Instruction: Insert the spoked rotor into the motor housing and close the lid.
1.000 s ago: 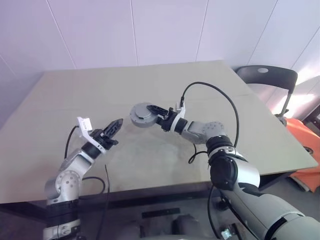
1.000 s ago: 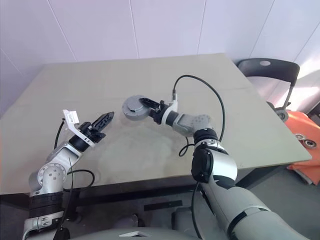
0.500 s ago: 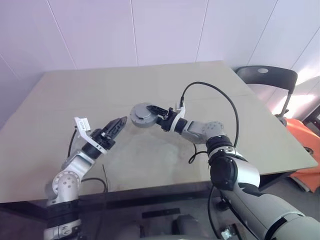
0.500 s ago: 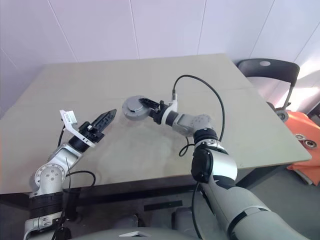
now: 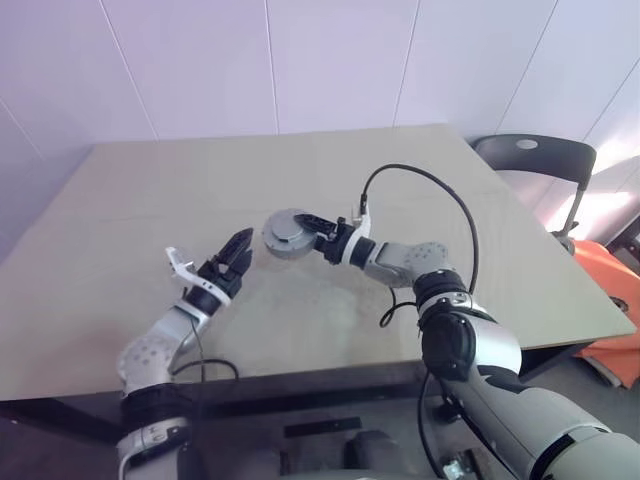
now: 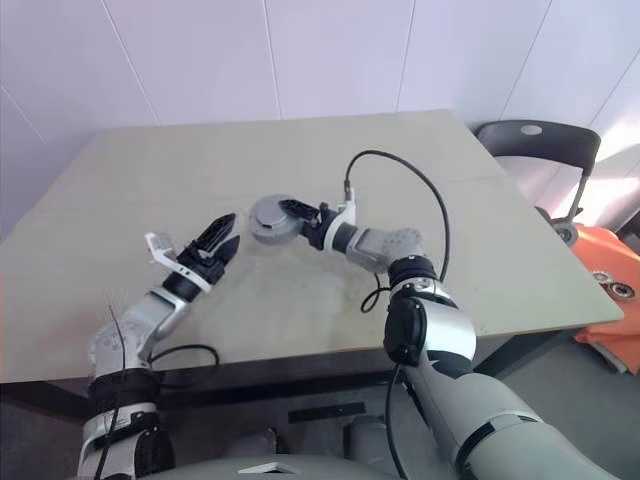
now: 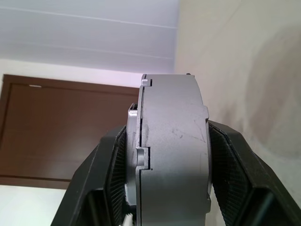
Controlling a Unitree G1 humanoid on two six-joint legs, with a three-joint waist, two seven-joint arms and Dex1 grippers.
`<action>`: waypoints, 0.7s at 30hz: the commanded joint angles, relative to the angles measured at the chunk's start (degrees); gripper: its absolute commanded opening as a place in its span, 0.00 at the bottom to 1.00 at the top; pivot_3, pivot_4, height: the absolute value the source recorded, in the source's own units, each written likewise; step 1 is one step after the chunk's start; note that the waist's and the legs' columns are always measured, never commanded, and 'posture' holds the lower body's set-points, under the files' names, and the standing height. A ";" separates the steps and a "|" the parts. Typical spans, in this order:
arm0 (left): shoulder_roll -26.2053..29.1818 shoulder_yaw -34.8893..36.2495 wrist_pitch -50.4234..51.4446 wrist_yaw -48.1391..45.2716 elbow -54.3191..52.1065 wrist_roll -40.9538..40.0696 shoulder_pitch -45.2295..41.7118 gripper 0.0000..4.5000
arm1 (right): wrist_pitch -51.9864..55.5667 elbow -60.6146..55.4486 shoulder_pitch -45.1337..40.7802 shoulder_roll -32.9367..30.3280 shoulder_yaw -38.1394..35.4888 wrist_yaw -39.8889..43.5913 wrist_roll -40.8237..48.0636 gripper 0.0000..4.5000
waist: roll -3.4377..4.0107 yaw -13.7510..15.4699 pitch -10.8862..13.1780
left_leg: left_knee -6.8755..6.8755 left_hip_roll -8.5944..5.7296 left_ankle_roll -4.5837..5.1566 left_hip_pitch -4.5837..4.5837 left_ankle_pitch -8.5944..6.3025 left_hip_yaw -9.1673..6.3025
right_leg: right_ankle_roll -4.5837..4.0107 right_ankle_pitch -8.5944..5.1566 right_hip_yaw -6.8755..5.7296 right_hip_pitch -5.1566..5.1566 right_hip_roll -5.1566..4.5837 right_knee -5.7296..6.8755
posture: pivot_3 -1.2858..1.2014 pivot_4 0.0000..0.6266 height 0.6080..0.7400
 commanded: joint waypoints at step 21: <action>-1.25 -3.01 0.13 -3.26 6.21 5.26 -8.61 0.98 | -0.45 -2.71 -1.56 -0.26 -0.06 1.77 1.09 0.50 | -0.01 -0.09 0.00 | 0.02 -0.07 0.00 -0.01 0.00 0.01 | 0.03 0.01 0.04 0.01 0.05 -0.03 | 0.52 0.00 1.00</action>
